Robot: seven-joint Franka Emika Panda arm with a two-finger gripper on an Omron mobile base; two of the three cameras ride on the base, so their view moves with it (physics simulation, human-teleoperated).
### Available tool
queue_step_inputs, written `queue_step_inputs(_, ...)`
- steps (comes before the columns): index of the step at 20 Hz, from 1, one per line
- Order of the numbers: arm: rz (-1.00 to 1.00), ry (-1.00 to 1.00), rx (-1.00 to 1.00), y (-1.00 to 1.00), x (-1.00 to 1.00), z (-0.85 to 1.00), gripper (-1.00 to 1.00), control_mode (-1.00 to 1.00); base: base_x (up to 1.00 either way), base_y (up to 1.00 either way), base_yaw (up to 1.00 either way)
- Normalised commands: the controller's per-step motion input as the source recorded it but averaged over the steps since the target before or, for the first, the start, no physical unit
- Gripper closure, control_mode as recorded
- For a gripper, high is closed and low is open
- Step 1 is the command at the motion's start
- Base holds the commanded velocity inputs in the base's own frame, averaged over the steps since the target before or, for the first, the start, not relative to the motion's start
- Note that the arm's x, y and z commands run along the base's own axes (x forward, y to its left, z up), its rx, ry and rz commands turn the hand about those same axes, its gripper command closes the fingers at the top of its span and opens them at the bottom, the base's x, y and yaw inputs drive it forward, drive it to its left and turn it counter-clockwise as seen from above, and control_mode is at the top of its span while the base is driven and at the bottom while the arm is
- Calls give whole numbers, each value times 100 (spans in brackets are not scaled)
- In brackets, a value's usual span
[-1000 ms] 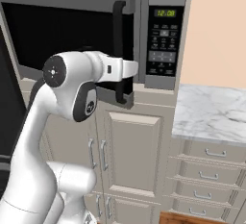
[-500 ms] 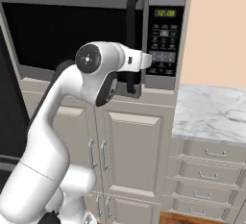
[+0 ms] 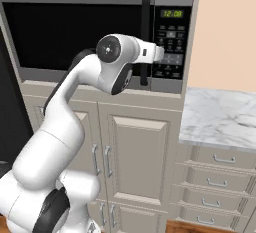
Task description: Pick the mug from the counter and place it inside the microwave. Then close the microwave.
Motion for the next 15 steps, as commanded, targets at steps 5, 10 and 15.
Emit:
queue_step_inputs(5, 0, 0, 0, -5, 50, 0, -100, -100, 0, 0, 0)
queue_step_inputs(10, 0, 0, 0, -5, 17, 0, -100, -100, 0, 0, 0)
queue_step_inputs(15, 0, 0, 0, 0, 0, 0, -100, -100, 0, 0, 0)
